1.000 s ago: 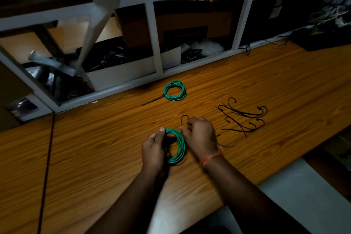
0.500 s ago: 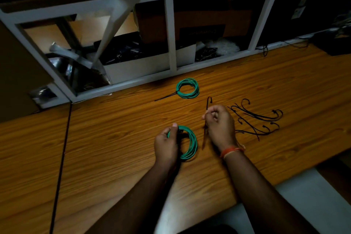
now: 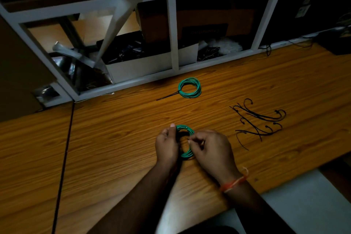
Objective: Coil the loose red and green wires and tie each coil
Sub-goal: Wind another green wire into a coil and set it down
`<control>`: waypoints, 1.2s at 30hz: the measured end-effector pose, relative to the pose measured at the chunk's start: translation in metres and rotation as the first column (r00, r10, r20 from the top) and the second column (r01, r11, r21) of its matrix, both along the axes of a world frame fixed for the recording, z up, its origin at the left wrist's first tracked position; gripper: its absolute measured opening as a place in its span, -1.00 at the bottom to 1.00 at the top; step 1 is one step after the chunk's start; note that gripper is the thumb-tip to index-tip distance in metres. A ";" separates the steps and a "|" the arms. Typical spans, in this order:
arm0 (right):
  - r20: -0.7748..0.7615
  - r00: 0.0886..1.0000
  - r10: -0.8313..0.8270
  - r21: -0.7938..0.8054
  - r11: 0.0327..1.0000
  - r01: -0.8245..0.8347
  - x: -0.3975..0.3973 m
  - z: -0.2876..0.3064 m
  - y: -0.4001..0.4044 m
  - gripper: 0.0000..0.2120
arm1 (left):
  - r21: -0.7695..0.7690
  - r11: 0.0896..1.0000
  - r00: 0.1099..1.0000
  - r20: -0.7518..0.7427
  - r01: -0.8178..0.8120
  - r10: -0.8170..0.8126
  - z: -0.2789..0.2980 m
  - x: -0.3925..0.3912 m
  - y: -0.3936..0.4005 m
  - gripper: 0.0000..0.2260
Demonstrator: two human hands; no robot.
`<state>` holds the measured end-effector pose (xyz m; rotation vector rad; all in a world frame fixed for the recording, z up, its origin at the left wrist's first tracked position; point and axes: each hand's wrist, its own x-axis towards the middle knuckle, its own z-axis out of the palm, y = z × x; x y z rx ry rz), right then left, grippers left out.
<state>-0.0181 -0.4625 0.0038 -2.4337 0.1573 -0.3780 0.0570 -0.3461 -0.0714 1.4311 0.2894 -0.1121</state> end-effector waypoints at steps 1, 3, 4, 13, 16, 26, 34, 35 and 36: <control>-0.072 0.997 0.006 -0.097 0.995 -0.013 -0.001 0.002 0.003 -0.90 | -0.009 1.000 1.000 -0.015 -0.005 0.005 -0.001 0.000 0.000 -0.69; -0.208 0.978 -0.017 -0.253 0.967 -0.037 0.000 0.006 0.006 -0.82 | -0.053 0.999 0.999 -0.050 -0.015 0.012 0.003 0.000 0.000 -0.68; -0.241 0.970 -0.036 -0.310 0.950 -0.042 0.001 0.008 0.008 -0.79 | -0.069 0.997 0.998 -0.063 -0.017 0.013 0.005 -0.001 0.000 -0.68; 0.103 0.994 -0.022 -0.443 0.894 0.065 0.025 -0.026 0.023 -0.79 | -0.191 0.979 0.989 -0.111 0.076 -0.099 0.018 -0.007 0.002 -0.72; 0.188 0.982 -0.002 -0.418 0.905 0.082 0.023 -0.042 0.022 -0.77 | -0.202 0.973 0.972 -0.180 0.112 -0.150 0.020 -0.002 0.003 -0.73; 0.200 0.979 0.029 -0.412 0.910 0.057 0.022 -0.047 0.015 -0.84 | -0.123 0.986 0.976 -0.170 0.114 -0.134 0.025 -0.001 0.000 -0.76; 0.120 0.983 0.136 -0.429 0.900 -0.072 0.014 -0.027 -0.007 -0.95 | -0.111 0.982 0.976 -0.137 0.156 -0.171 0.019 0.001 0.001 -0.67; 0.108 0.984 0.144 -0.432 0.898 -0.084 0.014 -0.023 -0.010 -0.96 | -0.111 0.981 0.976 -0.136 0.157 -0.172 0.018 0.001 0.001 -0.65; 0.101 0.984 0.147 -0.439 0.894 -0.088 0.015 -0.019 -0.014 -0.95 | -0.113 0.981 0.976 -0.133 0.161 -0.175 0.019 0.001 0.001 -0.62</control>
